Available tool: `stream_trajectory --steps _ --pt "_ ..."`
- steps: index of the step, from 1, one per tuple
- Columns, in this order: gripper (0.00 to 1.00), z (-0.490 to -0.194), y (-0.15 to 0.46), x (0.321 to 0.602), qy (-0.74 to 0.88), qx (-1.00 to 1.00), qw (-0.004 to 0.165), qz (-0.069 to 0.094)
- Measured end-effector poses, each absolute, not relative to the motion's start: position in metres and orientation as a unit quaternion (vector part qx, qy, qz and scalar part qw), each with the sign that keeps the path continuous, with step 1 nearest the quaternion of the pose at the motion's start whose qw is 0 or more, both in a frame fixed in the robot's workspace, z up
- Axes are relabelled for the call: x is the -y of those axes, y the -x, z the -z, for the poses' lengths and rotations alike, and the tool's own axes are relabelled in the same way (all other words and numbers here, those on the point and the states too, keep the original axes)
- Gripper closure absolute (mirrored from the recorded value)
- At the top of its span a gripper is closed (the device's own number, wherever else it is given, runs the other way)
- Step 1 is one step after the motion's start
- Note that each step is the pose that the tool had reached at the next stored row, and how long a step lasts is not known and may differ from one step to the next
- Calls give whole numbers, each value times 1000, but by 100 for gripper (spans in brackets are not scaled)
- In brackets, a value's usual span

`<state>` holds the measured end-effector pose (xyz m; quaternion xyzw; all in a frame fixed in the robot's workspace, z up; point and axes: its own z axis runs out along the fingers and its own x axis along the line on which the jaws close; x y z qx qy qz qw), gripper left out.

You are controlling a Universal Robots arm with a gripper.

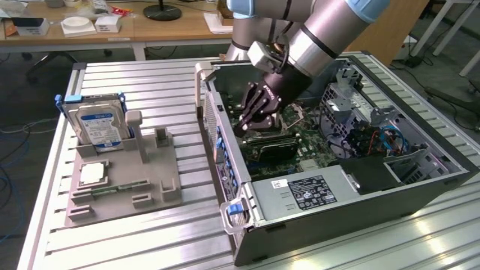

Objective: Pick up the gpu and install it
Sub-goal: 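Press down on the gpu until it lock into place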

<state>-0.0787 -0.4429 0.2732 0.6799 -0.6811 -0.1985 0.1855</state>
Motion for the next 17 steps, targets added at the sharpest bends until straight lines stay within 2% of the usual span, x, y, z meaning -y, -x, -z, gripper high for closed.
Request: stream_trajectory --steps 2,17 --pt "90 -273 76 443 -678 679 192 205" --pt "90 -265 78 436 -678 679 192 205"
